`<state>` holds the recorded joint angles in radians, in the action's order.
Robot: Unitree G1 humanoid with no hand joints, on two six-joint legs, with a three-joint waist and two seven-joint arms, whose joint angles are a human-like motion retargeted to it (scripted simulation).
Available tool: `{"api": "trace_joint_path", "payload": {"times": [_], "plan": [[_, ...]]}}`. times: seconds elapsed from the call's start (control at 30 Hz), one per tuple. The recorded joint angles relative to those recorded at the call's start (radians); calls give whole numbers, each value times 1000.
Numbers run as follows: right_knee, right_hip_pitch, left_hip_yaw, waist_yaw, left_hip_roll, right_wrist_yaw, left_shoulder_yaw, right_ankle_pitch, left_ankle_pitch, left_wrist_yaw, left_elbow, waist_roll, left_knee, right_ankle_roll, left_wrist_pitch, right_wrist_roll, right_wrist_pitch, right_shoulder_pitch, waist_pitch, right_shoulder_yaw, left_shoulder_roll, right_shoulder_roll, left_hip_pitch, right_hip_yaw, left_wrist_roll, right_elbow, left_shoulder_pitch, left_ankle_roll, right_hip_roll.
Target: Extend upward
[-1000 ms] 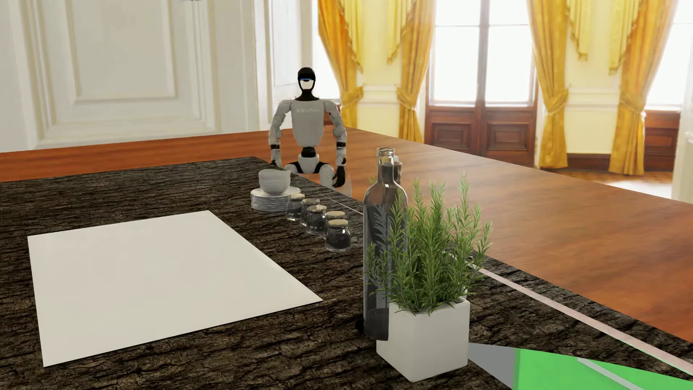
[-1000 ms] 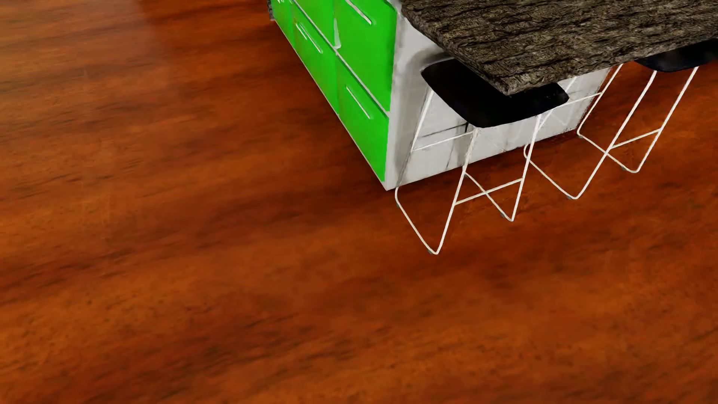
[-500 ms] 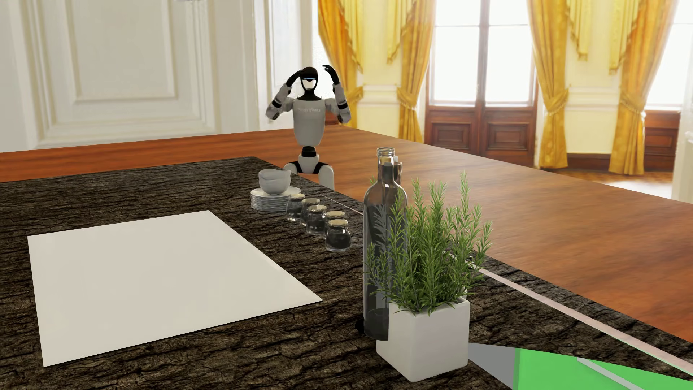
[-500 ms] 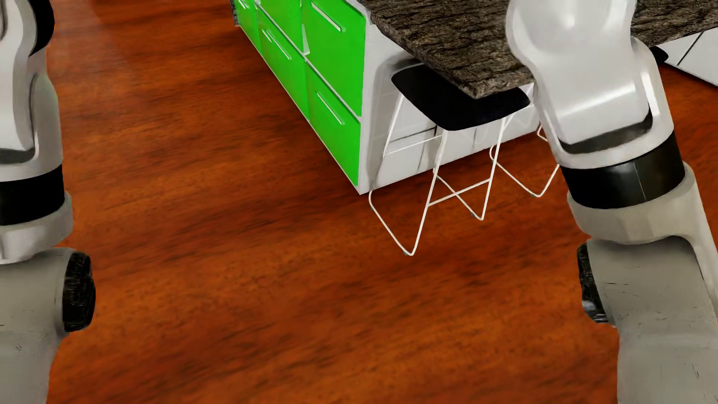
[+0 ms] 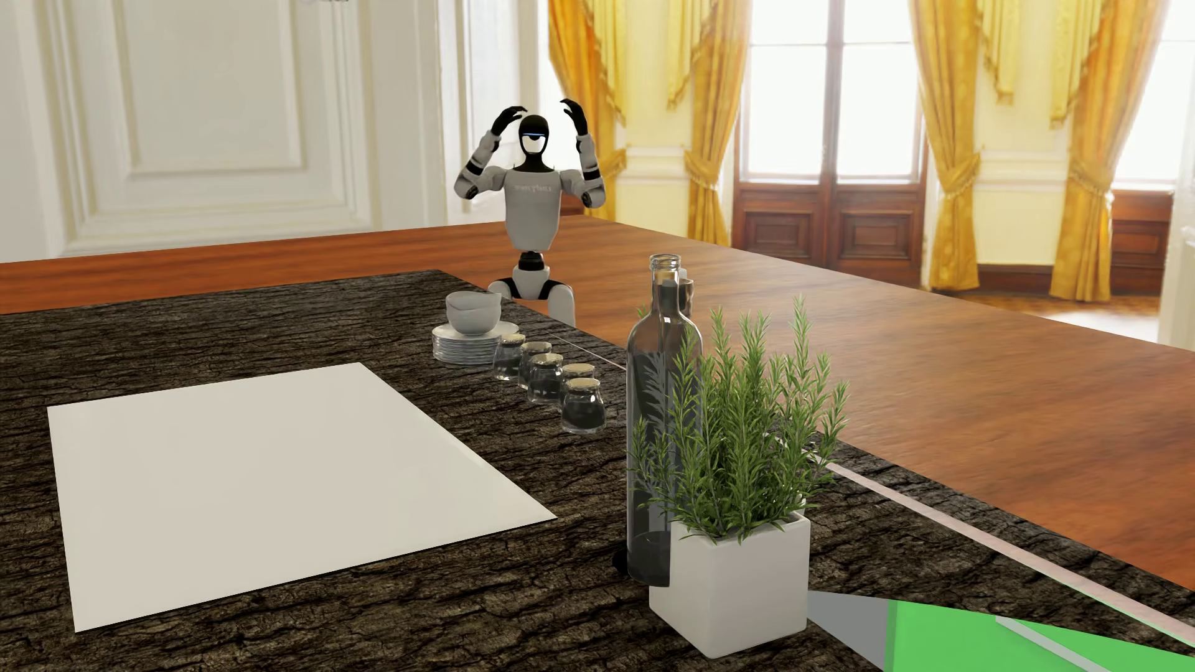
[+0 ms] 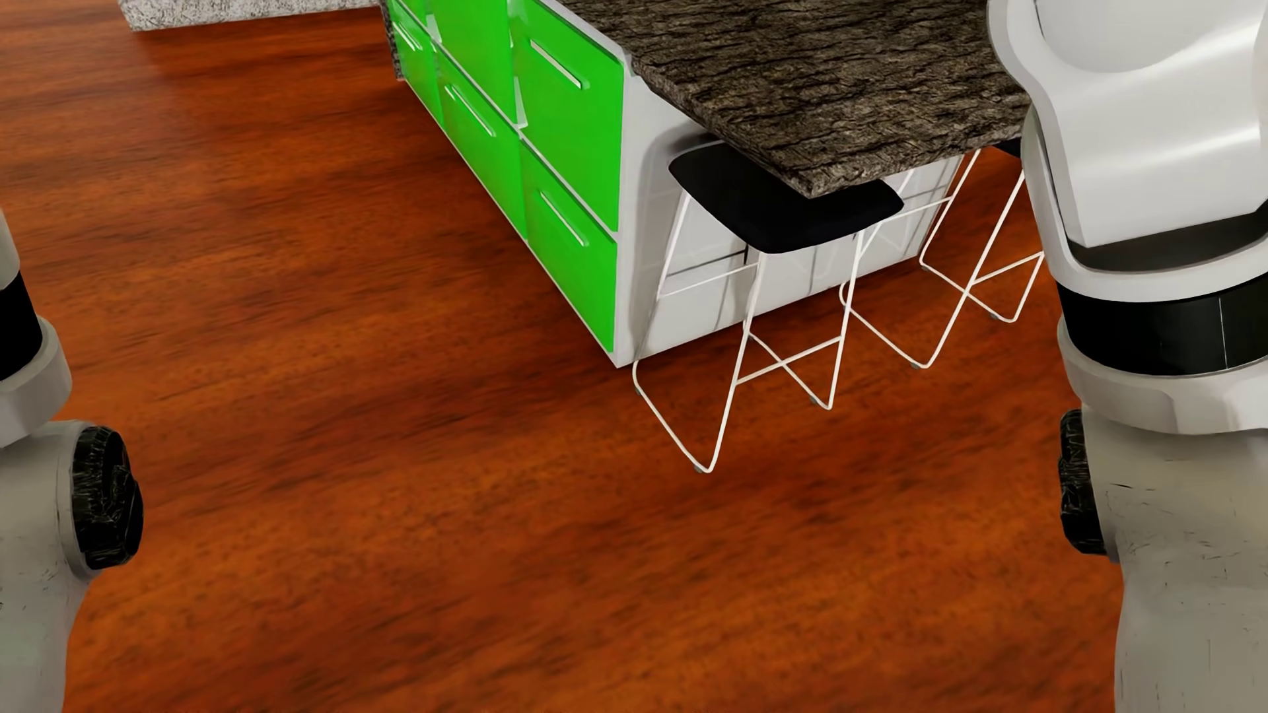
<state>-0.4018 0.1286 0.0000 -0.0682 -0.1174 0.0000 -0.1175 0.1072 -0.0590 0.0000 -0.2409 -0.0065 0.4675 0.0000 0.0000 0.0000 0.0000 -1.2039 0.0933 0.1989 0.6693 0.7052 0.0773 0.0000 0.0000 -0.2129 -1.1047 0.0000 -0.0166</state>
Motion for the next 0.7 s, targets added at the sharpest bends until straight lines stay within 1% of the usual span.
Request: {"api": "trace_joint_path", "payload": {"times": [0.27, 0.7], "plan": [[-2, 1, 0, 0, -7, 0, 15, -1, 3, 0, 29, 3, 4, 0, 0, 0, 0, 3, -3, 5, 1, -2, 5, 0, 0, 22, 4, 0, -6], [-3, -4, 0, 4, -4, 0, -6, 5, -2, 0, 36, 3, 3, 0, 0, 0, 0, 22, -4, -3, 3, -6, 3, 0, 0, 31, 9, 0, -3]]}}
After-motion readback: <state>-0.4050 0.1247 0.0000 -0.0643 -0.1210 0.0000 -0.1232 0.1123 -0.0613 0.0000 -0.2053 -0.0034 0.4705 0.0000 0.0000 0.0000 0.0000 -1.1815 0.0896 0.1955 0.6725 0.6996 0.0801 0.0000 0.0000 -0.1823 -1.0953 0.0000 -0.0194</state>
